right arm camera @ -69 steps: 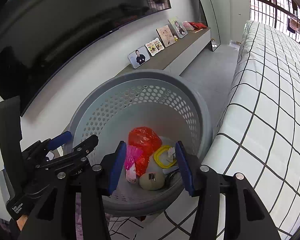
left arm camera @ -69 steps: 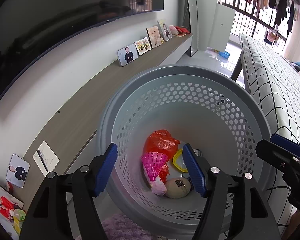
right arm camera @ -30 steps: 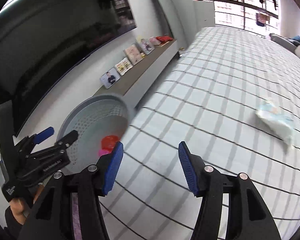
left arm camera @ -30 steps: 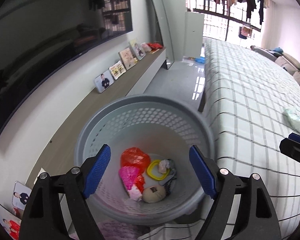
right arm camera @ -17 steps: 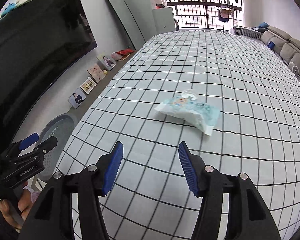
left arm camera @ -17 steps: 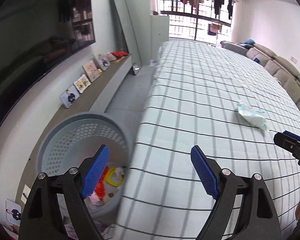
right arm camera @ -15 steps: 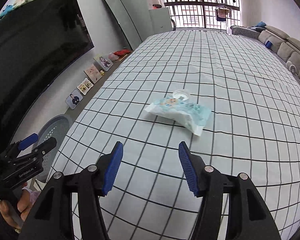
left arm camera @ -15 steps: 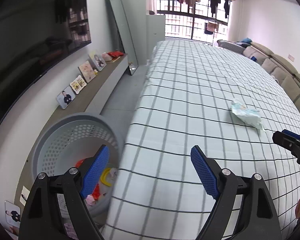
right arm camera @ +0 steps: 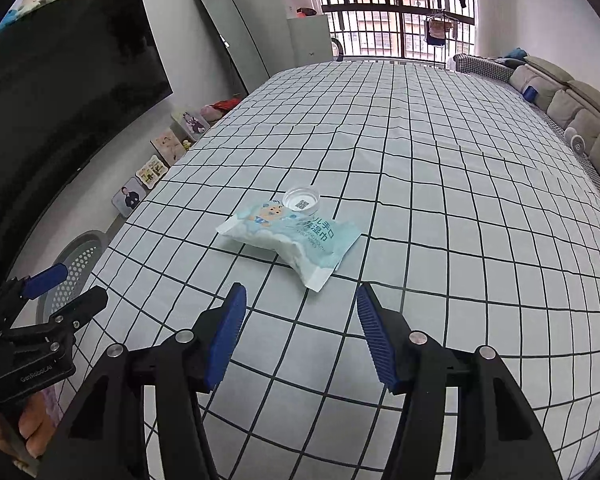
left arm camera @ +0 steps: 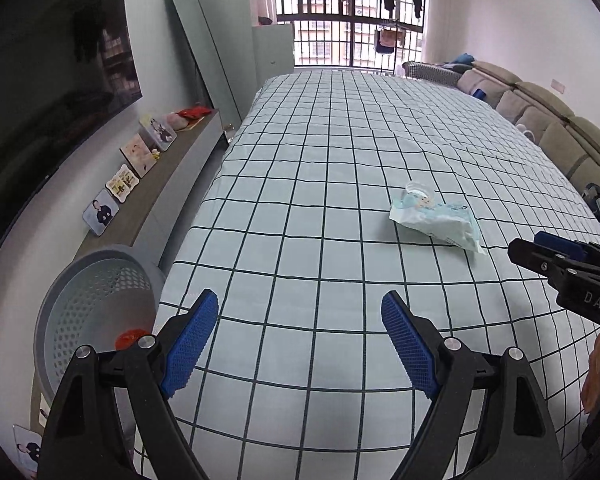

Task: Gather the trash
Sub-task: 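Move both grippers back over the bed toward the wipes pack, then grasp the blue-and-white wipes pack with the right gripper and lift it, then grasp the white bottle cap with the left gripper while the right gripper holds the wipes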

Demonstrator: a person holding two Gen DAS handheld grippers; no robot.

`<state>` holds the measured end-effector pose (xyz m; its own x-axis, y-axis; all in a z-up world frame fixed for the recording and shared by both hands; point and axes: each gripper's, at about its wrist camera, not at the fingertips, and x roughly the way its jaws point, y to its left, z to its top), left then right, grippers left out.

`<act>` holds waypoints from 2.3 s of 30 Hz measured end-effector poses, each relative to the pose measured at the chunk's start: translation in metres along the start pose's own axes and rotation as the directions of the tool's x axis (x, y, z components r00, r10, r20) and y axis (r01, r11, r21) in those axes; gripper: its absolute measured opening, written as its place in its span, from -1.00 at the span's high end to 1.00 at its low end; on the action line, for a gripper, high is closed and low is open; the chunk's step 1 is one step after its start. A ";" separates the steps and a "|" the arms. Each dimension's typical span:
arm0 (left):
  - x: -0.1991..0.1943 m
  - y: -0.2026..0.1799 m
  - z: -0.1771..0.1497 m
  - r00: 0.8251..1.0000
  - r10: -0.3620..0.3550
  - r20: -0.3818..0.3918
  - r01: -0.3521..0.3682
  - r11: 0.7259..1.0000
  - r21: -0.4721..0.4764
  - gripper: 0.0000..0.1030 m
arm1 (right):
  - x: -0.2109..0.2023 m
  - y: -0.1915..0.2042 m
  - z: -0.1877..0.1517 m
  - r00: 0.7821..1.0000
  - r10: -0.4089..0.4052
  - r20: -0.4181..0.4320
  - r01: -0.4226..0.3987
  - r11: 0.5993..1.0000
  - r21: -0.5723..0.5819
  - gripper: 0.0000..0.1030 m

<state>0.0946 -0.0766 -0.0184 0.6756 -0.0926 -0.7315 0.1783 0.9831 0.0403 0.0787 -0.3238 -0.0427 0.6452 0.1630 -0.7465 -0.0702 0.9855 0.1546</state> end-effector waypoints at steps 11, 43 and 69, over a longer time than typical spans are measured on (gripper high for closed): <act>0.005 -0.006 0.004 1.000 -0.013 -0.027 0.013 1.000 -0.008 -0.59 | 0.018 0.002 0.016 1.000 0.019 -0.016 -0.020 0.997 -0.072 -0.08; 0.015 0.015 -0.001 0.998 -0.008 -0.062 0.003 0.997 -0.077 -0.59 | 0.094 0.038 0.047 0.994 -0.015 -0.106 -0.026 0.925 -0.378 -0.31; 0.035 -0.017 0.028 0.997 -0.056 -0.050 0.054 0.997 -0.050 -0.59 | -0.001 -0.025 0.027 0.998 -0.023 0.051 0.026 0.998 -0.054 0.51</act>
<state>0.1351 -0.1008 -0.0260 0.6281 -0.1398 -0.7655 0.1784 0.9834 -0.0332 0.1006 -0.3494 -0.0285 0.6844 0.1373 -0.7161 -0.0941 0.9905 0.1001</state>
